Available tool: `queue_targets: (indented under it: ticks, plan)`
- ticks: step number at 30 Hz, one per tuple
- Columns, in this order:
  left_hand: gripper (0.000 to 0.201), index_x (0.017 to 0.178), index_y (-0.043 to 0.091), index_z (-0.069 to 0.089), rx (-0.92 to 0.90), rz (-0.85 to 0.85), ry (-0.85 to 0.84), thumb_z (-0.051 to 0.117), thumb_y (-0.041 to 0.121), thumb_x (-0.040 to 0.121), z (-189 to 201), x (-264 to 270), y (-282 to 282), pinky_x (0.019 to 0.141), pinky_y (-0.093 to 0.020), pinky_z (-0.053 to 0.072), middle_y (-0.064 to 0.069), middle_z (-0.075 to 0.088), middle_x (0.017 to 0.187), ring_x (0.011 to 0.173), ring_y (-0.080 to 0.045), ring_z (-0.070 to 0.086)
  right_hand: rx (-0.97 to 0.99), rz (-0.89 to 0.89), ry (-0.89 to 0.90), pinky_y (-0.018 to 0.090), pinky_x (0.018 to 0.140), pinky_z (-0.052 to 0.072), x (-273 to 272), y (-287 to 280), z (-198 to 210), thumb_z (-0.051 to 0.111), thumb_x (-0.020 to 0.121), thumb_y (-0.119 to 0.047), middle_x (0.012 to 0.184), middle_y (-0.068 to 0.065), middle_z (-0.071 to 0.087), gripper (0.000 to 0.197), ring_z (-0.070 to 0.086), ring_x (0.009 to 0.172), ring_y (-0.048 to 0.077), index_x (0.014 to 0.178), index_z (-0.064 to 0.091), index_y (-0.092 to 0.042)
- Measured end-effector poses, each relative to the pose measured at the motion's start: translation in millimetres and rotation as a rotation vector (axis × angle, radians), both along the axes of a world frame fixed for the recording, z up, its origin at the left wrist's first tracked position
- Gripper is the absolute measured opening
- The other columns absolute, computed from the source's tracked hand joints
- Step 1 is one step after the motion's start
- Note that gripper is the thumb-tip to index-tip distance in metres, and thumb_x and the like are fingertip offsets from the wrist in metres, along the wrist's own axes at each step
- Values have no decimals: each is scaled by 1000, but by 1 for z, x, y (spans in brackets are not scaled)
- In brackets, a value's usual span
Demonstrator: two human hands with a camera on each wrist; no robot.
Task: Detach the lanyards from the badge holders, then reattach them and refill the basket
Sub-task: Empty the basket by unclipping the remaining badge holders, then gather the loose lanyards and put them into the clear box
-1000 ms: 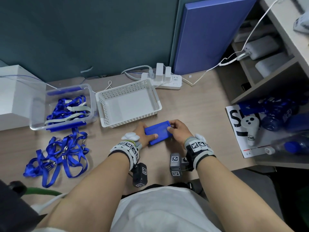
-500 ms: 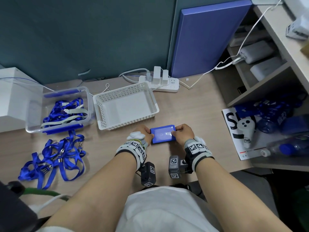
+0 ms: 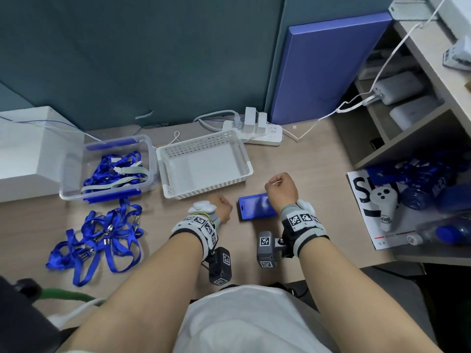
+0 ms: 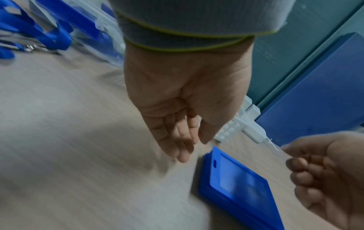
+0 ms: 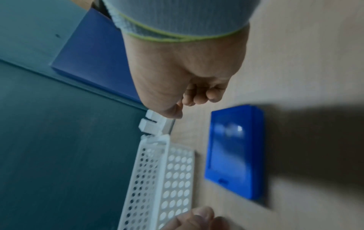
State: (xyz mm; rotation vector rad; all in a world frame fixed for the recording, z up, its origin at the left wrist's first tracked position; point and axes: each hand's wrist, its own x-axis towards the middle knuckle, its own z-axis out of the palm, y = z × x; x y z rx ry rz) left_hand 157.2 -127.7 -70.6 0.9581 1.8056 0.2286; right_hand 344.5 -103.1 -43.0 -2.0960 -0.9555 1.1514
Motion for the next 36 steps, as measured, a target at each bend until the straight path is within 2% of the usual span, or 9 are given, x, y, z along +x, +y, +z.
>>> queue_targets:
  ticks: [3,8,14,19,23,28,32,34,36]
  plan:
    - [11,85,11,57,28,16,-102,53,5,94,29,-26,-5,52,-26,49,-12,67,74,50,-19,63,121,119,68,33,64,49,-45,14,22,58,81,-10,71,-6,58,14,55,65,20,82,58,-24]
    - [10,85,10,60,160,84,-146,56,6,94,64,-94,-13,41,-21,46,-14,65,69,47,-19,60,223,457,107,28,59,44,-138,29,54,59,84,-9,72,-4,56,15,53,61,14,92,59,-22]
    - [10,96,28,60,372,267,125,62,27,86,92,-211,-19,57,-32,54,1,67,70,60,-19,65,228,800,107,42,73,56,-257,41,69,61,77,-8,74,-7,60,26,59,68,19,93,57,-28]
    - [53,122,28,50,422,205,420,75,43,78,93,-306,-2,84,-36,51,-3,57,113,91,-26,63,175,967,-55,30,72,43,-331,59,62,67,75,-5,99,-2,54,43,53,82,17,112,59,-24]
    - [87,141,26,37,282,65,442,81,53,72,84,-343,21,100,-40,47,-12,38,136,113,-35,58,55,1061,-248,28,88,47,-363,72,48,73,79,-12,138,4,43,62,58,106,22,134,50,-27]
    - [109,147,31,22,173,-54,536,82,62,62,59,-358,44,100,-46,50,-19,39,139,122,-42,51,-95,1098,-394,43,95,55,-387,83,20,73,82,-14,157,9,23,84,59,118,39,151,31,-34]
    - [134,147,56,0,43,-204,557,66,88,35,5,-367,67,94,-52,52,-7,26,156,126,-44,43,-194,1100,-537,43,99,49,-398,87,0,74,83,-11,161,12,11,106,50,129,42,160,8,-40]
    - [134,146,60,-3,11,-231,563,61,85,30,-37,-370,75,91,-52,50,0,25,156,119,-44,40,-205,1093,-611,49,103,48,-403,88,-10,74,83,-16,160,12,13,110,47,130,42,158,2,-49]
    - [134,146,59,1,-6,-235,565,71,75,33,-30,-368,75,94,-54,47,-3,24,155,118,-44,36,-200,1079,-607,51,105,46,-406,91,-22,71,86,-16,158,14,16,105,46,130,42,158,2,-51]
